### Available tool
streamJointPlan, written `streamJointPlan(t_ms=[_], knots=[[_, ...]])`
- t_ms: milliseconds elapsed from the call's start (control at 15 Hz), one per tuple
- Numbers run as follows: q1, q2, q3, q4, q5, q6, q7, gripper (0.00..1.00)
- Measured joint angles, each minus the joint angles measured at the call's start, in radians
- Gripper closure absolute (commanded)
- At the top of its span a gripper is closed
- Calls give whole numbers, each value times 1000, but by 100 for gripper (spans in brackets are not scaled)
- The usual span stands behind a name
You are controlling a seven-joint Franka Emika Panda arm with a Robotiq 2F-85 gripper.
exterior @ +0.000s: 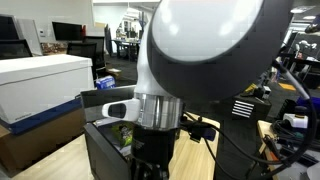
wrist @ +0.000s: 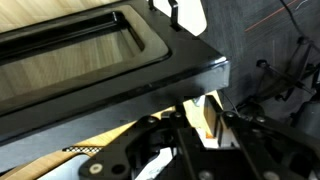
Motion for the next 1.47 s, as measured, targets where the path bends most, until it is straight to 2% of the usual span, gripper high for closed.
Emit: streamJointPlan(t_ms=[267,533,667,733,867,933,1200,1467], knots=[[-10,51,9,1,12,189,0,100],[-30,97,26,0,-3,406,48,97],[12,110,-15,-6,-6,509,85,98],[59,114,-63,-10,-6,554,106,98],[161,127,-193,-29,-136,629,257,98],[237,130,-282,-39,-139,664,288,98],[531,171,-617,-31,-32,678,292,98],[770,284,-862,26,49,653,355,98]])
